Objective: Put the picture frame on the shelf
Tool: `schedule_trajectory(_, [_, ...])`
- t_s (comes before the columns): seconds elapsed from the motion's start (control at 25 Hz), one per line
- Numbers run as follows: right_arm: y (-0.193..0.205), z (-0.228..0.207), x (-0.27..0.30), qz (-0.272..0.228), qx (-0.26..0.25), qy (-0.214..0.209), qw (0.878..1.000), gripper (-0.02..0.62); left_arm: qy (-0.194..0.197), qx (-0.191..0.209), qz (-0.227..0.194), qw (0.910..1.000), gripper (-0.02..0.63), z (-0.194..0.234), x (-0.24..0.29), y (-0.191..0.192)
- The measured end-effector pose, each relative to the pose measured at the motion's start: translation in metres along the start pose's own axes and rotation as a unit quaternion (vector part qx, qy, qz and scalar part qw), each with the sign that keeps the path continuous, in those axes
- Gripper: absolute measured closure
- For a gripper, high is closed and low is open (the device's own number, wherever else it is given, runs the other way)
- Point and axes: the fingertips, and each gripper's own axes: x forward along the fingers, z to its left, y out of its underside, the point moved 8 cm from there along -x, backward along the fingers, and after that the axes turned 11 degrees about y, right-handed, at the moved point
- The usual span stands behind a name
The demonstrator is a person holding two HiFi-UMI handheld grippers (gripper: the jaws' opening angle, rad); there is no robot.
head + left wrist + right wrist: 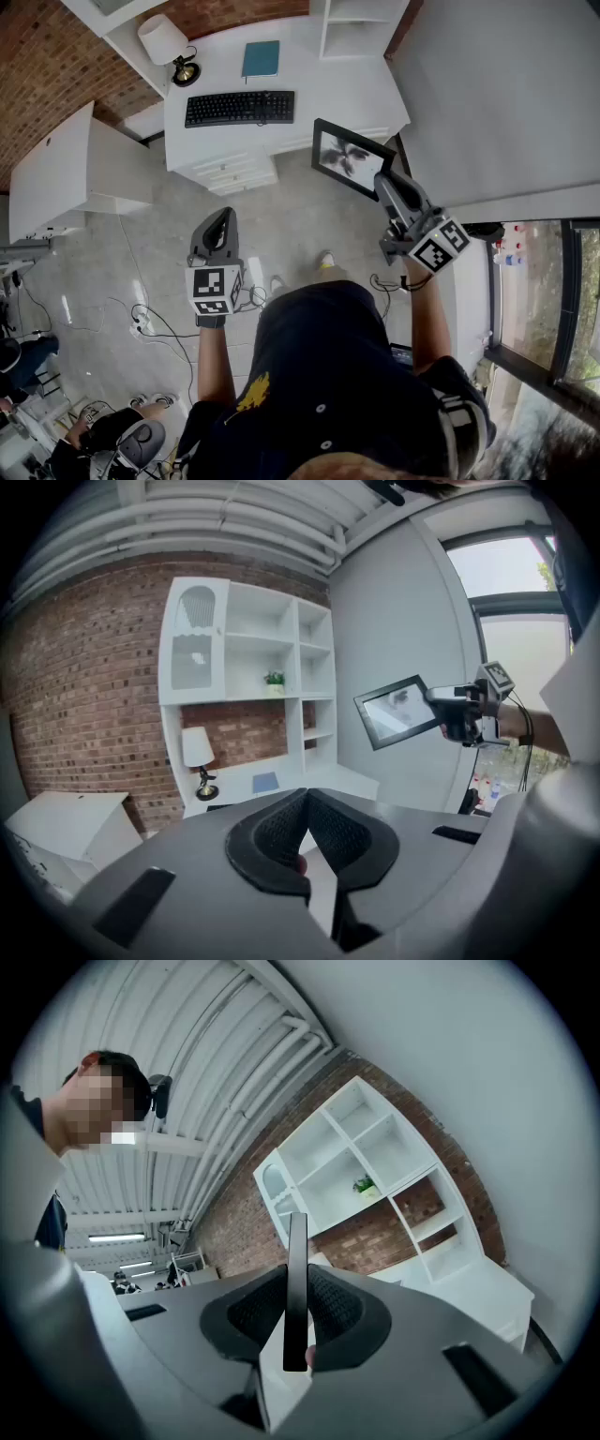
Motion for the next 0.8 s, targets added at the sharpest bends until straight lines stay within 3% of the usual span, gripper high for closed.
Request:
schedule_trajectory(0.32, [0.044, 0.146, 0.003, -0.005, -0.021, -0.012, 1.000, 0.523, 0.001, -0.031, -0.077, 0.9965, 0.588, 0.054, -0.126, 0.034])
schedule_trajectory(0.52, [0.069, 0.208, -0.003, -0.010, -0.016, -0.023, 1.000, 0.523, 0.024, -0.040, -0.088, 0.9950, 0.588, 0.074, -0.168, 0.055])
schedule_trajectory(0.64, [0.074, 0.232, -0.006, -0.009, -0.006, -0.045, 0.999, 0.523, 0.071, -0.038, -0.104, 0.9913, 0.584, 0.075, -0.174, 0.052])
schedule_trajectory(0.72, [0.075, 0.243, -0.007, -0.006, 0.005, -0.069, 0.998, 0.523, 0.123, -0.042, -0.128, 0.9833, 0.432, 0.070, -0.171, 0.040])
schedule_trajectory(0.8, [0.075, 0.252, -0.009, -0.005, 0.014, -0.086, 0.996, 0.523, 0.172, -0.039, -0.148, 0.9731, 0.426, 0.063, -0.164, 0.026])
